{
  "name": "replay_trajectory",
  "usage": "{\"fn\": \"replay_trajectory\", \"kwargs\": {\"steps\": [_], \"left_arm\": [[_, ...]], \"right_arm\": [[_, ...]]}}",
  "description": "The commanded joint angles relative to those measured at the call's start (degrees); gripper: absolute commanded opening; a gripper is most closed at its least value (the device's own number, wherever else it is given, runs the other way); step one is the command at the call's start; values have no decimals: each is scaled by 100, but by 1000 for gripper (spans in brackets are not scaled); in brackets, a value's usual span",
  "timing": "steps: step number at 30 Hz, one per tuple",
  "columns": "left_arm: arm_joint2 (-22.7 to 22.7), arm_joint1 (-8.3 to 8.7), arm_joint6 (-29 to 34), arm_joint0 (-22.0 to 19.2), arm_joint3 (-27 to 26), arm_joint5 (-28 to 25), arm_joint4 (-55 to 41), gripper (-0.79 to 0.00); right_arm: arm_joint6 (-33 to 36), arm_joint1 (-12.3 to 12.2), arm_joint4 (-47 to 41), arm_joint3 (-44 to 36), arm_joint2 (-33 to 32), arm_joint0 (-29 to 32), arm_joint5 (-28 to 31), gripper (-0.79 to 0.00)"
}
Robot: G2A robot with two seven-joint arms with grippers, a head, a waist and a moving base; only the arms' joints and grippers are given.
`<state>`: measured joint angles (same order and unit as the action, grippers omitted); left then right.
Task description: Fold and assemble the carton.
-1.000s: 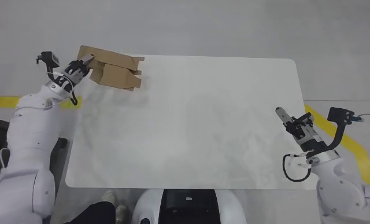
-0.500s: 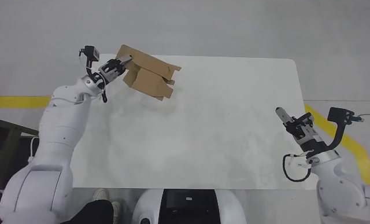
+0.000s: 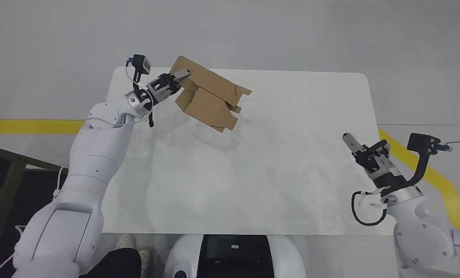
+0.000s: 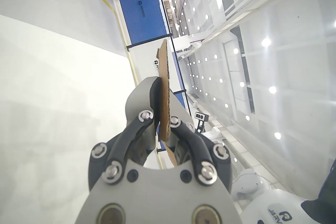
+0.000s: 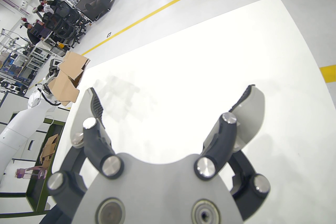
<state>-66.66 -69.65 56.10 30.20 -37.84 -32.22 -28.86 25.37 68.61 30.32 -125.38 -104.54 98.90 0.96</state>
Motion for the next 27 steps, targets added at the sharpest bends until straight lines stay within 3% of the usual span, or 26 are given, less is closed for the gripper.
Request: {"fn": "replay_trajectory", "kwargs": {"steps": [1,23,27], "left_arm": [[-2,1,2,0,4,-1,0,-785],[-2,1,2,0,4,-1,0,-785],[-20,-4,-34,246,-462,293,-174,-785]], "right_arm": [[0,0,0,0,0,0,0,0],[0,0,0,0,0,0,0,0],[34,12,-326,26,-22,26,-166,0]]}}
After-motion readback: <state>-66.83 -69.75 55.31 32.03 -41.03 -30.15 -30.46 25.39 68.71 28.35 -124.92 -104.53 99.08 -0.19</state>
